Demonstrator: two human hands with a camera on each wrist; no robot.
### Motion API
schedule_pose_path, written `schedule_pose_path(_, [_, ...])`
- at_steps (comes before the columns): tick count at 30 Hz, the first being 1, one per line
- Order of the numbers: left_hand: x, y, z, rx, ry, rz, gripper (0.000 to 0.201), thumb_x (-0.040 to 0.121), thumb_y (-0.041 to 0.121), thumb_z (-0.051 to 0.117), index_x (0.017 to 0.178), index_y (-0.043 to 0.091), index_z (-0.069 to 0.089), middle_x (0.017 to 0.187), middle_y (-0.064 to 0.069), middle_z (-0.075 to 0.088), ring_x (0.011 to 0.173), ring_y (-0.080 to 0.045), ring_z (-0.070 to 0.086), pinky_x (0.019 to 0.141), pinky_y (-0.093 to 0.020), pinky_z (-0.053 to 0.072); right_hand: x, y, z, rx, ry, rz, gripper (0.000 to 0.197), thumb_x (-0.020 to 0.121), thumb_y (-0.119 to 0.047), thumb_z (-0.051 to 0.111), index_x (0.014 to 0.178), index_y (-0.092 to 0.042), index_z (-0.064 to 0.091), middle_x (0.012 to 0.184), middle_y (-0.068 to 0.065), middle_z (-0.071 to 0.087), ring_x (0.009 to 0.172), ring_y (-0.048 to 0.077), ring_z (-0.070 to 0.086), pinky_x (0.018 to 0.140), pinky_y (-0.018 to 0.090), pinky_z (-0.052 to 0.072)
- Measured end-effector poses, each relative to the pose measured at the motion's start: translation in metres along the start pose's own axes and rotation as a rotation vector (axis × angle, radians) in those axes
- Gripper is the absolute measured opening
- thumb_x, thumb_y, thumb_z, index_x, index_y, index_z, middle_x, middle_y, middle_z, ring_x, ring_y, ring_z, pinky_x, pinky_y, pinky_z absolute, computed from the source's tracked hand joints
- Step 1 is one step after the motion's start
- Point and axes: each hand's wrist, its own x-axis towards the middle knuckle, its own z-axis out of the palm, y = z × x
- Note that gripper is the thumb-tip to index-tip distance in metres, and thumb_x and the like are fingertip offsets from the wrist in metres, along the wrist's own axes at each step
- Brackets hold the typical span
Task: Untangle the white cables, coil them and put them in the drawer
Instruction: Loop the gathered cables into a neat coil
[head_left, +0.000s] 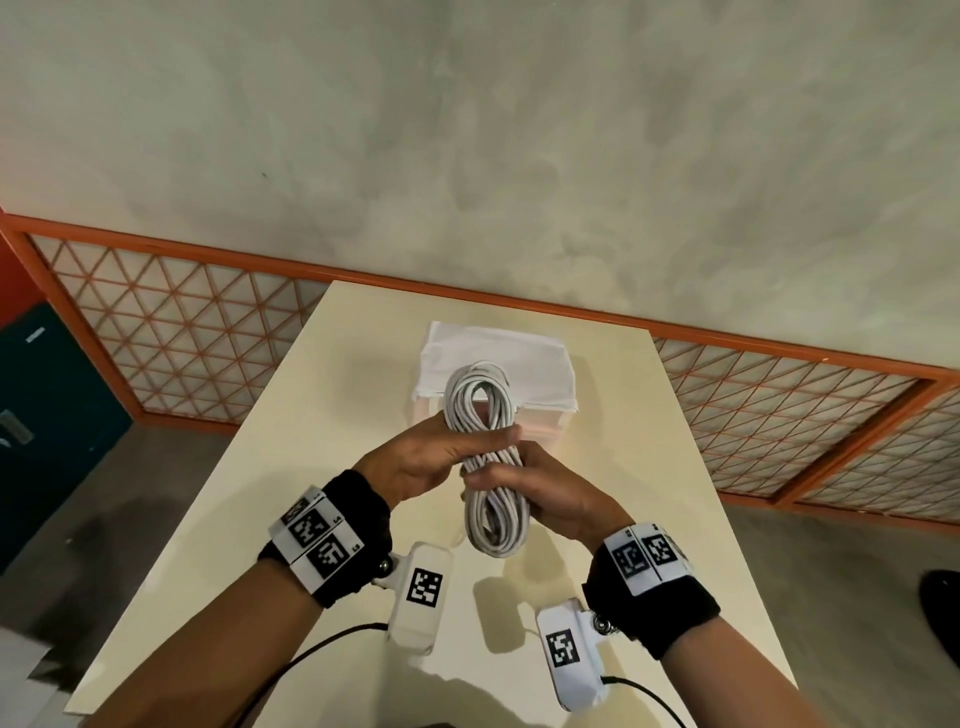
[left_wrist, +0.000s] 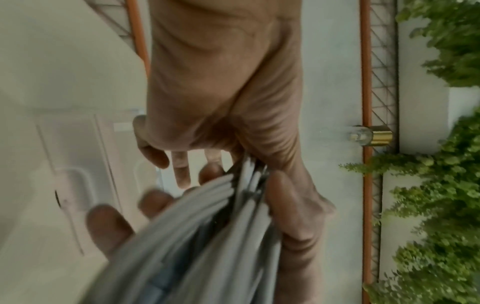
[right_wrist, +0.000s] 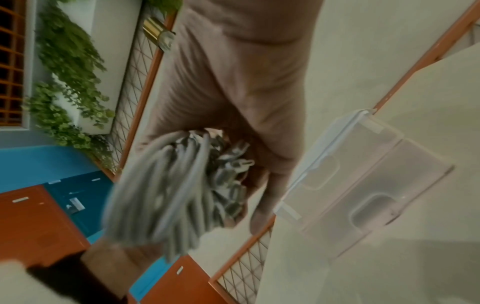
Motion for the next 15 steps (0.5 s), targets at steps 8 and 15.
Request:
schedule_pose_path(8, [0.003,-0.001,-0.008,-0.053,0.004,0.036,0.103,0.036,0.058,0.09,0.119,0.003,0.062,0.091,0.005,0.072,0.095,-0.014,0.065,0.09,-0.028,0.049,0.005,0.001,0.013,0.174,0.013,0.075,0.007,0.075,-0.008,0.062,0.076,-0.009,0.055,0.056,0.004,0.055,0.049,0.018,0.056,0.052,0.027,0.048])
schedule_pose_path(15, [-0.001,-0.002,0.001,-0.25,-0.031,0.039,0.091,0.048,0.051,0.089,0.122,0.007,0.061,0.11,-0.004,0.067,0.091,-0.01,0.068,0.066,-0.022,0.055,0.007,-0.002,0.013,-0.032,0.19,0.069,0.023,0.082,-0.003,0.061,0.063,-0.013,0.052,0.044,0.0,0.045,0.039,0.013,0.041,0.046,0.025,0.039])
